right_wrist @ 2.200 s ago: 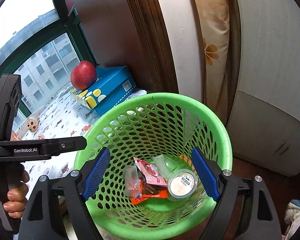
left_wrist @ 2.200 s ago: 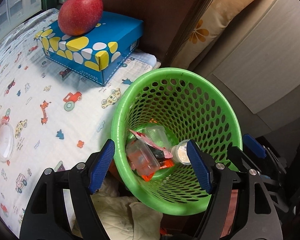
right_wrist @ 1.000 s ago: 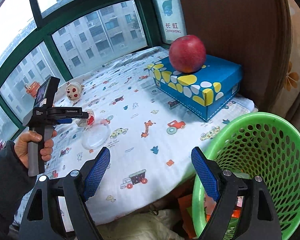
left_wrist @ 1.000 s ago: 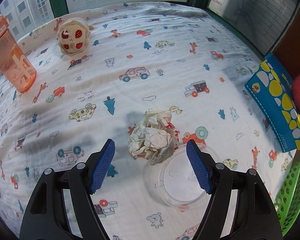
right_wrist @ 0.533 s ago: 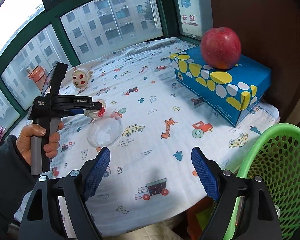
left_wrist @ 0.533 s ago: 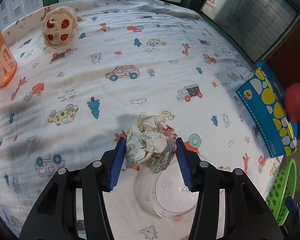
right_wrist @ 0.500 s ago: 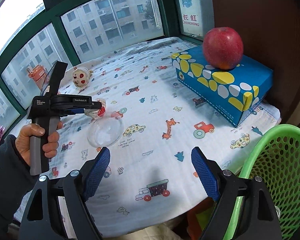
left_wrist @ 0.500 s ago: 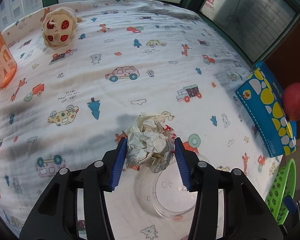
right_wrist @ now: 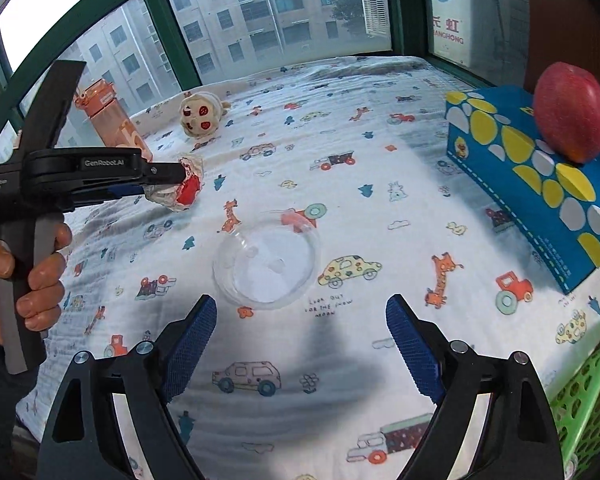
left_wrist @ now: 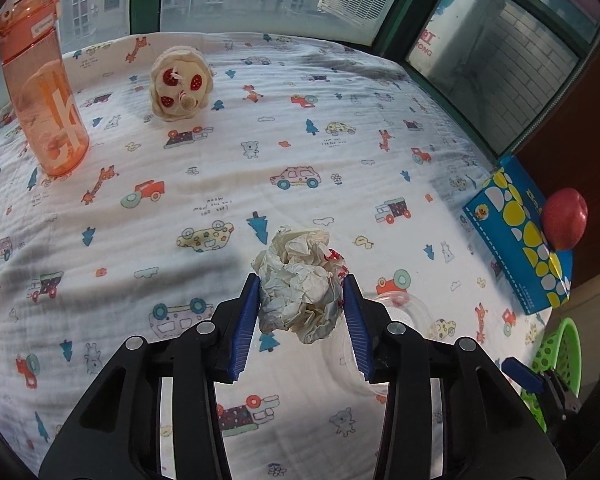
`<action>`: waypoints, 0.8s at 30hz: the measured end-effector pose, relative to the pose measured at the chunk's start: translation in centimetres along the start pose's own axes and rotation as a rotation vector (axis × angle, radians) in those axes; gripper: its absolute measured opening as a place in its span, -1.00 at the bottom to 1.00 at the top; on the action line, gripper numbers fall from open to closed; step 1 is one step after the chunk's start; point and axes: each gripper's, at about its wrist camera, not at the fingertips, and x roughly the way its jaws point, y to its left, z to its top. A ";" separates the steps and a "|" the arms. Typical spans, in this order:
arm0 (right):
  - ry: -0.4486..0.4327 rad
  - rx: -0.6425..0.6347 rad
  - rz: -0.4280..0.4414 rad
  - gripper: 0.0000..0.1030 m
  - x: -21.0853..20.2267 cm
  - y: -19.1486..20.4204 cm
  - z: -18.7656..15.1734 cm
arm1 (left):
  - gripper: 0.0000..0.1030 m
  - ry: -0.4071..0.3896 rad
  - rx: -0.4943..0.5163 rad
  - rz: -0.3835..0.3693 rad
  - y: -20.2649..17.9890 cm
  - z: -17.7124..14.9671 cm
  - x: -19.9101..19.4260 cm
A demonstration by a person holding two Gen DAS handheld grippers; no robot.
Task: Collect trash
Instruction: 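Grasp the crumpled foil ball with the left tool and lift it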
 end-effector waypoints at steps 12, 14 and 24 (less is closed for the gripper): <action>0.101 -0.083 -0.005 0.71 6.5 2.7 1.7 | -0.20 -0.025 -0.006 0.001 1.9 -0.8 -2.3; 0.114 -0.087 0.002 0.72 7.1 2.9 1.7 | -0.20 -0.022 -0.009 -0.003 2.1 -0.9 -2.3; 0.131 -0.104 -0.044 0.76 9.1 3.4 1.7 | -0.20 -0.021 -0.012 0.001 2.5 -1.2 -2.3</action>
